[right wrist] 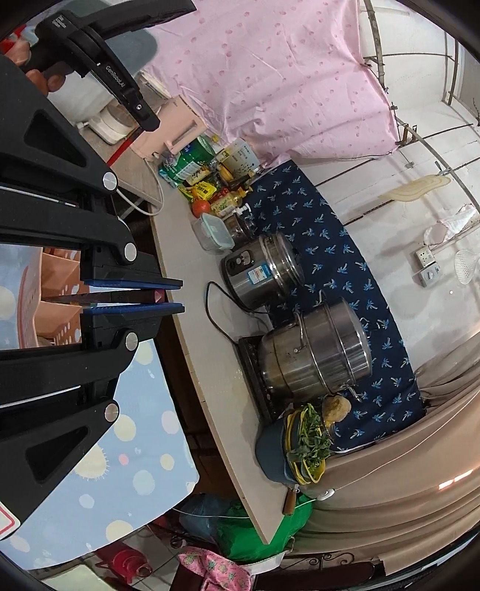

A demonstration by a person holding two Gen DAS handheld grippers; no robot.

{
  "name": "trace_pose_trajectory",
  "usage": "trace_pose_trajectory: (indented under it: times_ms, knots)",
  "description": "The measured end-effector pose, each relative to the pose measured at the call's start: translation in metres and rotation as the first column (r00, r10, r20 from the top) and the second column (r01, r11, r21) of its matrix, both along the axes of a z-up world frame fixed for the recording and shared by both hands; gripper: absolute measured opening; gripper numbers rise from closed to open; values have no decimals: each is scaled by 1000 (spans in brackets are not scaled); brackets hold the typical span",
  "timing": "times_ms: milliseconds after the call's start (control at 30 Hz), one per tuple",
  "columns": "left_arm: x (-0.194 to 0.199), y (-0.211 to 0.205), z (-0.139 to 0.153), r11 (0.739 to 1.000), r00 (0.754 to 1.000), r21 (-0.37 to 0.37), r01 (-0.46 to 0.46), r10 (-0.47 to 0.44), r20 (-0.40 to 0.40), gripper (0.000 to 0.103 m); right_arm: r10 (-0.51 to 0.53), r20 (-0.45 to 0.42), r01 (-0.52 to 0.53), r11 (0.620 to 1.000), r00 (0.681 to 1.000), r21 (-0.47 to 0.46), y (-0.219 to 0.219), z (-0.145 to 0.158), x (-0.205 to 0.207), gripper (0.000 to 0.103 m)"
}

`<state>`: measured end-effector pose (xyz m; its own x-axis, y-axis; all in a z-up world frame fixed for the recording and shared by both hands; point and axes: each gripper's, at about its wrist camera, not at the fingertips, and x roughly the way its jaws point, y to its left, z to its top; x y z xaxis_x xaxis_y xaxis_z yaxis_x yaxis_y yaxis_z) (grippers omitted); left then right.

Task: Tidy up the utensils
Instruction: 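Lower the red chopstick into the pink holder and open the left tool while the right tool releases its own, then move both open tools back over the remaining chopsticks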

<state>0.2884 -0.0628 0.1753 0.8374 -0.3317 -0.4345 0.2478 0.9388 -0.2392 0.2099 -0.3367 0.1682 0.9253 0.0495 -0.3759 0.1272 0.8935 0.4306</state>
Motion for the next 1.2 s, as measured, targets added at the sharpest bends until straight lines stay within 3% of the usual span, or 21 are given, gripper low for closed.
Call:
trace_pose_trajectory:
  times_ms: [233,400,633,733,1200]
  knots:
    - [-1,6,-13,1000,999,7,-17,18,-31,8,5,-19,-5,1000,1000,-26,7,-8,-1,12]
    - [-11,11,-13,999,999,7,-34,35,-24,34,5,-13,-5,999,1000,-37,11,-5,-12,20]
    - [-30,19,-15,1000,999,14,-25,26,-38,35,31,-16,-31,998,999,-47,22,-2,-34,23]
    - [-43,24,-20,1000,998,20,-18,19,-55,42,49,-33,-51,998,998,-48,29,-6,-47,25]
    - [-98,41,-63,998,987,70,-2,13,-158,43,103,-146,-110,993,984,-41,59,-57,-110,27]
